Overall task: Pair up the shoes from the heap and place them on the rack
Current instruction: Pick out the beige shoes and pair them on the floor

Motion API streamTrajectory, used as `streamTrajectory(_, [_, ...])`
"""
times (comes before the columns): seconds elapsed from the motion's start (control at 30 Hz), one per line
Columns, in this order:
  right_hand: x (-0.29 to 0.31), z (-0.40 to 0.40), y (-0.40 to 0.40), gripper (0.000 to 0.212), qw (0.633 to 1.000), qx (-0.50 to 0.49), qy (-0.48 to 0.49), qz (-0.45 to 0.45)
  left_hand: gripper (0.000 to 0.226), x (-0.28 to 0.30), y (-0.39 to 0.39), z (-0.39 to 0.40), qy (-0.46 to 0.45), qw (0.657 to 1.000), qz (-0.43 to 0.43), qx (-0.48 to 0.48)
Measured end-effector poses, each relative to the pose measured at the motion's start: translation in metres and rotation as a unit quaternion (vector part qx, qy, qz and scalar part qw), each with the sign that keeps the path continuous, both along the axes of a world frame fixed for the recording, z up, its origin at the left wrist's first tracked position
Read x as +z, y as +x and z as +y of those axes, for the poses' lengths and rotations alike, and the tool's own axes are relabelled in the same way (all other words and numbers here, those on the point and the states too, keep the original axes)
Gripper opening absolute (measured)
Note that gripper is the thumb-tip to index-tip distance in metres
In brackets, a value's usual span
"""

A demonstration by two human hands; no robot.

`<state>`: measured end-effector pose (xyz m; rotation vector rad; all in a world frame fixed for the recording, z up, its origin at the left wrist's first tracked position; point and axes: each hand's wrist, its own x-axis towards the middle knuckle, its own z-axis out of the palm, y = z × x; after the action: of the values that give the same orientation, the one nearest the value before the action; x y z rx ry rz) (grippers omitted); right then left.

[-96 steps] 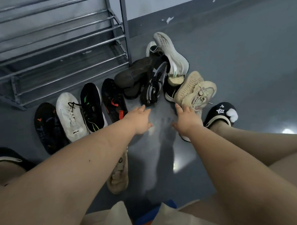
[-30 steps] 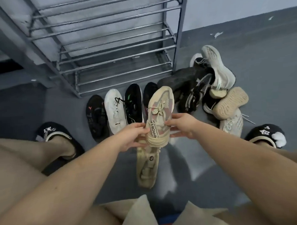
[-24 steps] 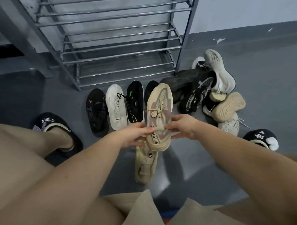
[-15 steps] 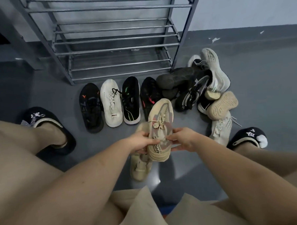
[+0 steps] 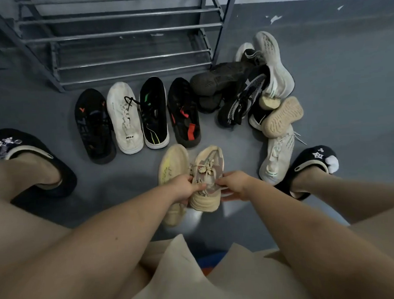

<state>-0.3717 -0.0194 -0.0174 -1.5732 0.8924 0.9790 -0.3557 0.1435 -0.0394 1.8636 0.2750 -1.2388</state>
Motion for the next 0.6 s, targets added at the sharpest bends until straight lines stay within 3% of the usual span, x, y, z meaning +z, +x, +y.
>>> streamTrajectory(0.2, [-0.003,0.005,0.002,0.015,0.999,-0.016,-0.023,-0.039,0.051,-0.007,0.005,-0.005,0.024,0.999,-0.018,-0.02])
streamTrajectory(0.33, [-0.011,0.011,-0.003,0.031,0.998,0.007,-0.047,-0.044,0.061,-0.014,0.003,-0.009,0.042,0.997,-0.024,-0.058])
streamTrajectory(0.47, [-0.008,0.015,-0.004,0.031,0.998,0.032,-0.042,-0.027,0.079,-0.023,0.001,-0.009,0.079,0.988,-0.024,-0.131])
streamTrajectory(0.6, [0.0,0.009,-0.004,0.027,0.998,0.041,-0.026,-0.027,0.063,-0.021,0.002,-0.01,0.101,0.966,-0.066,-0.227])
